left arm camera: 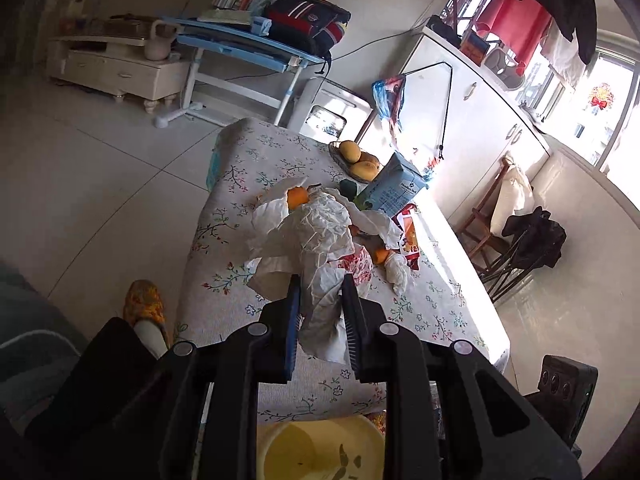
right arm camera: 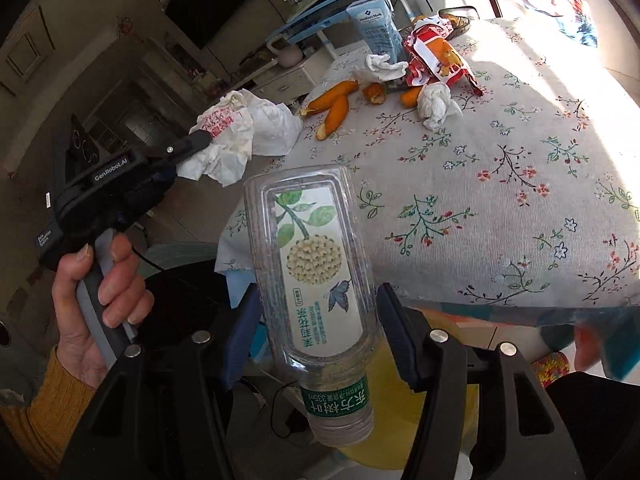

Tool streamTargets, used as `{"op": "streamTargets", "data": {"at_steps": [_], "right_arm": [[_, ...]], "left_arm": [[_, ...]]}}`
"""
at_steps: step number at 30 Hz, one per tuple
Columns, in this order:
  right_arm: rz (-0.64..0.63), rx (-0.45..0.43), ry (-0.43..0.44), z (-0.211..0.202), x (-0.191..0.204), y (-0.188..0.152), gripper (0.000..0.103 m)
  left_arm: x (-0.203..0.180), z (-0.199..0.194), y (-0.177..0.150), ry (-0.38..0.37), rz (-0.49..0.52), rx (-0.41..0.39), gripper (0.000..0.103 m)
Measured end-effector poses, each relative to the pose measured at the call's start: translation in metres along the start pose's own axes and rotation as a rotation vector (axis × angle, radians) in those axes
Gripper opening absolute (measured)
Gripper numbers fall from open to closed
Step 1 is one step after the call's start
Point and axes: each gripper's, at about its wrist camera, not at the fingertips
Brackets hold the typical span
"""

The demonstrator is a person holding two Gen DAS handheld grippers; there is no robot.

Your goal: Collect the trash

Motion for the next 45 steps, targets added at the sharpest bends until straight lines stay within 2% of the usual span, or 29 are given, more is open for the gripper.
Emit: {"op": "streamTargets", "data": {"at_steps": [2,4,7,9,13,15,17,20,24,26,29,33,35,37,41,45], "right_arm": [[-0.050,0.048,-0.041,0.012,0.007,-0.006,0.057],[-0.090,0.087,-0.079,0.024,0.012,-0.010,0.056],[-0.121,0.142,-0.106,0.037,0.014,-0.016,0.056],[-0.136,0.176,-0.122,0.045,0.015,-0.022,0.056],[-0.131,0.225,-0.124,0.057,0.011,-0.019,0.060],[-0.132,0.223,-0.114,0.056,0.010,-0.018,0.064],[-0.133,0.195,-0.079,0.046,0.010,-0.018,0.064],[-0.106,0.093,-0.039,0.021,0.005,-0.010,0.064],[-0.019,-0.089,0.014,-0.009,-0.003,0.016,0.064],[-0.019,-0.125,0.004,-0.011,0.001,0.042,0.064],[-0.081,-0.112,-0.007,0.006,0.028,0.092,0.064],[-0.154,0.010,-0.059,0.066,0.056,0.146,0.064],[-0.186,0.076,-0.089,0.096,0.065,0.158,0.057],[-0.236,0.134,-0.102,0.117,0.073,0.163,0.008],[-0.262,0.066,-0.174,0.110,0.070,0.163,0.008],[-0.164,0.023,-0.204,0.102,0.041,0.159,0.008]], "left_arm": [[-0.002,0.001,-0.001,-0.014,0.026,0.026,0.020],[-0.007,0.013,-0.007,-0.023,0.085,0.110,0.021],[-0.016,0.028,-0.022,-0.019,0.158,0.183,0.021],[-0.016,0.034,-0.028,-0.026,0.162,0.207,0.021],[-0.020,0.035,-0.032,-0.048,0.163,0.202,0.021],[-0.024,0.036,-0.034,-0.036,0.191,0.206,0.021],[-0.025,0.039,-0.034,-0.016,0.211,0.227,0.021],[-0.019,0.044,-0.035,0.009,0.214,0.261,0.021],[-0.014,0.042,-0.043,0.010,0.221,0.274,0.023],[-0.014,0.041,-0.048,0.018,0.241,0.274,0.024],[-0.014,0.040,-0.051,0.026,0.255,0.272,0.024],[-0.014,0.038,-0.052,0.036,0.267,0.270,0.024],[-0.013,0.036,-0.054,0.043,0.276,0.271,0.024],[-0.013,0.034,-0.056,0.040,0.284,0.274,0.025],[-0.017,0.026,-0.060,0.013,0.295,0.284,0.024],[-0.024,0.022,-0.066,-0.014,0.314,0.290,0.021]]}}
Point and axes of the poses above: each gripper's, at about its wrist camera, not at the fingertips, and z roughly the way its jaws point, x to its left, y to its top, and after that the axes turned 13 degrees about -y, right-handed
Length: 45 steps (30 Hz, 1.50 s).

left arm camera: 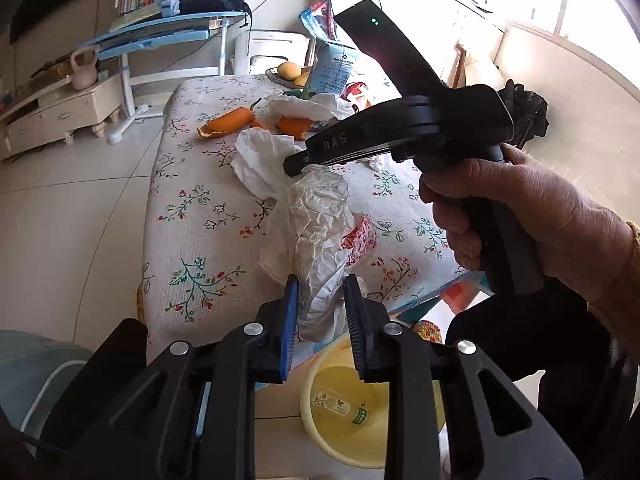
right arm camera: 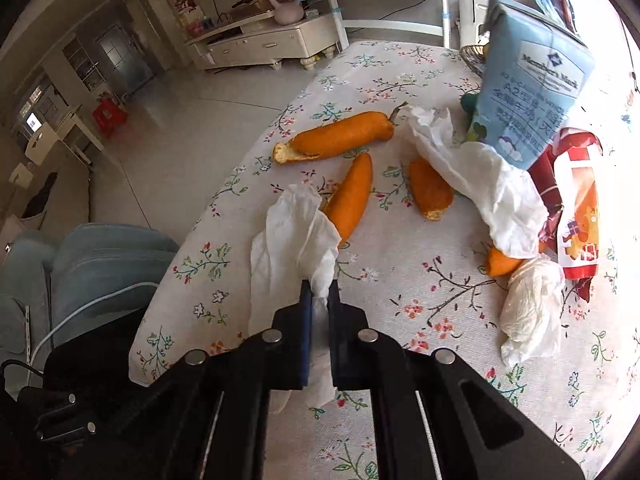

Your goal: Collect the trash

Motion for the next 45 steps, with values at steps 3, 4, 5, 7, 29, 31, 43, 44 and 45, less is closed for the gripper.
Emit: {"op": "streamTargets", "data": {"at_steps": [3,4,5,7,29,31,43,44,45], "right_arm": [[0.093,-0.012,-0.012,-0.008,-0.032,-0.009,0.008],[0.109,-0.009,-0.019,-0.009,-0.040,-0.012,0.008],[0.123,-0.008,-0.035,-0.011,-0.048,-0.015,0.011],[0.169,-0.027,-0.035,-0.021,-0.065,-0.025,0.054],[0.379,-0.242,0.070,-0.106,-0.105,-0.106,0.065],[0.380,-0.248,0.075,-0.108,-0.103,-0.110,0.065],[0.420,-0.282,0.089,-0.128,-0.104,-0.133,0.065],[0.422,-0.284,0.090,-0.129,-0.103,-0.134,0.065],[0.424,-0.286,0.092,-0.131,-0.103,-0.136,0.065]], "left_arm": [[-0.005,-0.003,0.000,-0.049,-0.014,-0.004,0.021],[-0.007,-0.005,-0.001,-0.062,-0.016,-0.008,0.021],[-0.010,-0.007,-0.002,-0.072,-0.015,-0.011,0.021],[-0.018,-0.011,-0.004,-0.092,-0.011,-0.017,0.021],[-0.096,-0.004,-0.052,-0.123,0.118,0.116,0.020],[-0.101,-0.007,-0.054,-0.117,0.127,0.114,0.020],[-0.128,-0.008,-0.062,-0.038,0.229,0.143,0.020],[-0.130,-0.007,-0.063,-0.024,0.239,0.145,0.020],[-0.132,-0.007,-0.064,-0.010,0.250,0.142,0.021]]}}
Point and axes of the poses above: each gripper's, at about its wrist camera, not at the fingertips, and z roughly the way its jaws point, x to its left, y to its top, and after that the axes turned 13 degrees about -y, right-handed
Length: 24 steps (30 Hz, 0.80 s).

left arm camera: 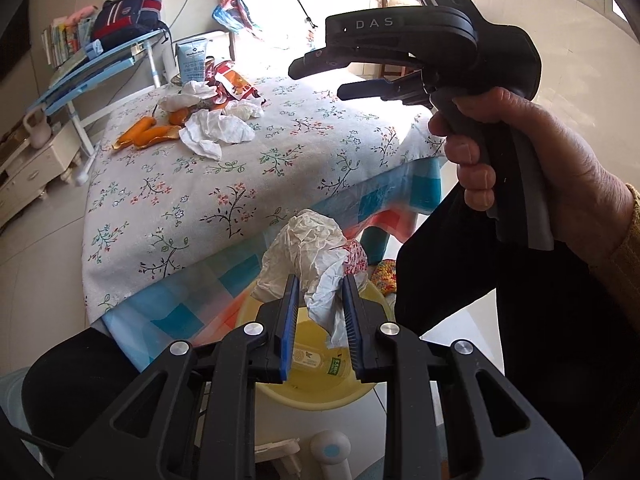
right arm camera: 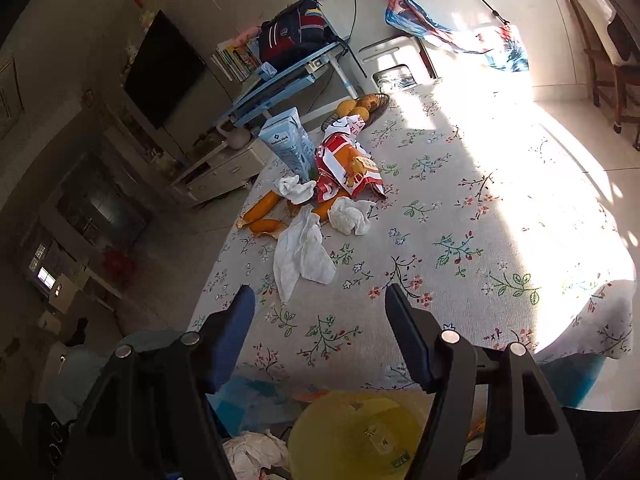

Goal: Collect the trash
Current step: 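Lower the crumpled tissue into the yellow basin and open the left tool, then move both tools back over the table toward the remaining trash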

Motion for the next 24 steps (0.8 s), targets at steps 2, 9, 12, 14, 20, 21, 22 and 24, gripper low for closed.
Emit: {"op": "streamTargets", "data": {"at_steps": [2,9,12,14,20,21,22,24], "right_arm": [[0.004,-0.004,0.003,-0.003,-0.001,-0.002,0.065],[0.018,-0.012,-0.001,-0.009,-0.002,-0.006,0.066],[0.013,-0.017,-0.008,-0.011,0.000,-0.009,0.066],[-0.008,-0.027,-0.030,-0.013,0.003,-0.011,0.066],[-0.172,-0.084,-0.186,-0.020,0.033,-0.017,0.076],[-0.196,-0.089,-0.209,-0.020,0.038,-0.018,0.077],[-0.219,-0.094,-0.230,-0.019,0.042,-0.019,0.078],[-0.270,-0.107,-0.272,-0.018,0.051,-0.022,0.080]], "left_arm": [[-0.004,0.000,0.000,0.017,0.015,0.002,0.025],[-0.019,-0.004,0.000,0.091,0.085,-0.006,0.040],[-0.024,-0.008,0.000,0.141,0.107,-0.026,0.052],[-0.024,-0.012,0.001,0.171,0.115,-0.048,0.059],[-0.004,-0.037,0.008,0.277,0.071,-0.159,0.080],[0.003,-0.042,0.010,0.290,0.049,-0.180,0.082],[0.009,-0.047,0.013,0.299,0.024,-0.200,0.083],[0.024,-0.055,0.017,0.313,-0.030,-0.239,0.085]]}}
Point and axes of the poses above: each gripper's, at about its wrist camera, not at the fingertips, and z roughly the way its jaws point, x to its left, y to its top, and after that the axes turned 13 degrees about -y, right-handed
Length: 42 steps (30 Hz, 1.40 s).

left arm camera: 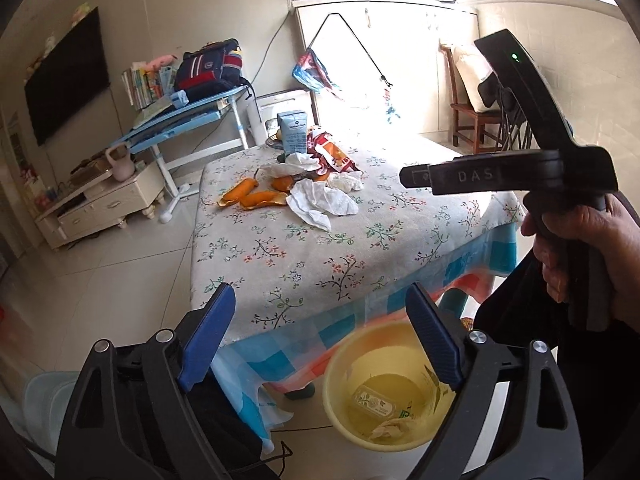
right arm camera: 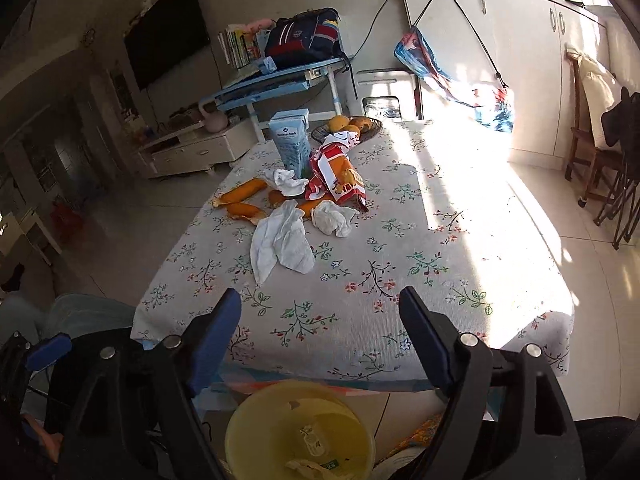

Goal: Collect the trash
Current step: 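Move both tools back over the table toward the remaining trash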

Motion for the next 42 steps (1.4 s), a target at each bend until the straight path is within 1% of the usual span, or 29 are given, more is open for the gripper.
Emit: {"op": "streamTargets", "data": {"at_steps": [3,7,12,19,24,42], "right_arm": [[-0.077,-0.030,-0.060,-0.002,0.012,0.000,0.083],[-0.166,-0.082,-0.111,-0.004,0.027,0.001,0.085],[-0.225,-0.113,-0.127,-0.002,0.039,0.002,0.086],[-0.262,-0.138,-0.123,-0.005,0.049,0.002,0.087],[-0.261,-0.126,-0.107,-0.002,0.053,0.003,0.087],[-0.293,-0.084,-0.090,0.009,0.065,0.000,0.087]], "left_arm": [[0.024,0.001,0.010,0.030,-0.083,-0.038,0.088],[0.049,0.010,0.022,0.055,-0.169,-0.068,0.089],[0.069,0.032,0.036,0.065,-0.232,-0.075,0.089],[0.079,0.062,0.049,0.058,-0.257,-0.067,0.090],[0.084,0.078,0.052,0.048,-0.267,-0.057,0.090],[0.107,0.109,0.053,0.025,-0.322,-0.036,0.091]]}}
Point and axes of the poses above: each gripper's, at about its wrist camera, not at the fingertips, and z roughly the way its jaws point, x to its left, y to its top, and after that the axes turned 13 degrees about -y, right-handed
